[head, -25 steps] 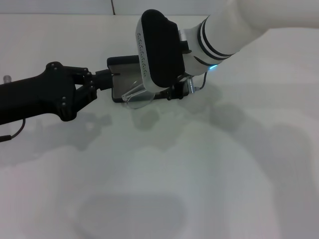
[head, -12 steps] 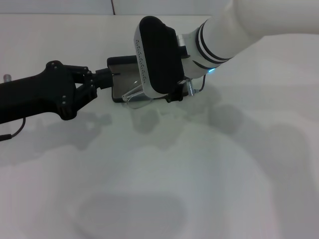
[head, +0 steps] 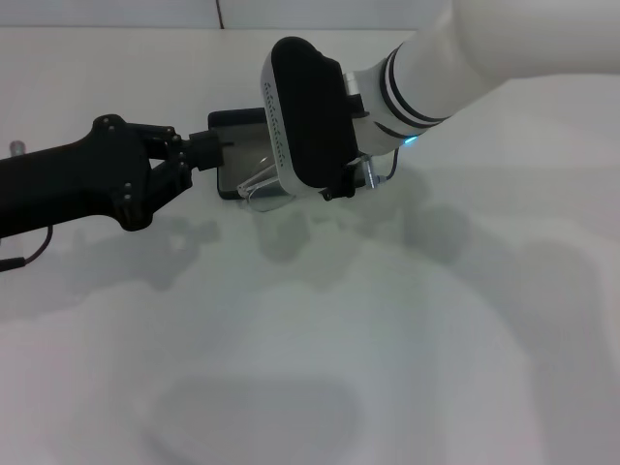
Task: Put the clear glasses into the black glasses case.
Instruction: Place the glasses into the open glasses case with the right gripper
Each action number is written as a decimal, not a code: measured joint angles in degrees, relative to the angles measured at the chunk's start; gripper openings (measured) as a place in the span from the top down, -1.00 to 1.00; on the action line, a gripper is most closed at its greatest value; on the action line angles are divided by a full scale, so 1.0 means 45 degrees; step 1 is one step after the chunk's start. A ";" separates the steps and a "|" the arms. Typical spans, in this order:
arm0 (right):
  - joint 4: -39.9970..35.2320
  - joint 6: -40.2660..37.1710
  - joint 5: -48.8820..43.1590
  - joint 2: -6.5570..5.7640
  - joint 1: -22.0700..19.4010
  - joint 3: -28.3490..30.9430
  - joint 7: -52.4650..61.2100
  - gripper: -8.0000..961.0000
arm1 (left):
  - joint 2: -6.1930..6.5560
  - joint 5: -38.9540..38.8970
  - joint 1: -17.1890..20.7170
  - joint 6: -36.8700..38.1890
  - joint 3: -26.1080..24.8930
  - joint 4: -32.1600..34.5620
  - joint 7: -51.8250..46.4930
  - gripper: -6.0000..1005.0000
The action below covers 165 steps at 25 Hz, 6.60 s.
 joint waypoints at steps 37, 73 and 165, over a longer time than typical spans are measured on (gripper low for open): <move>0.0288 0.1170 0.0542 0.0001 -0.0090 -0.1121 -0.0003 0.86 | -0.0051 -0.0019 -0.0128 -0.0020 0.0019 -0.0038 -0.0136 0.77; 0.0200 -0.0366 0.0351 -0.0001 0.0092 0.1352 0.1561 0.85 | -0.0048 -0.0138 -0.0108 0.0021 -0.0010 0.0201 -0.0342 0.75; 0.0646 -0.0025 0.0617 -0.0001 -0.0135 0.1858 0.3778 0.73 | -0.0067 -0.0060 0.0282 -0.0078 -0.0020 0.1563 -0.0977 0.71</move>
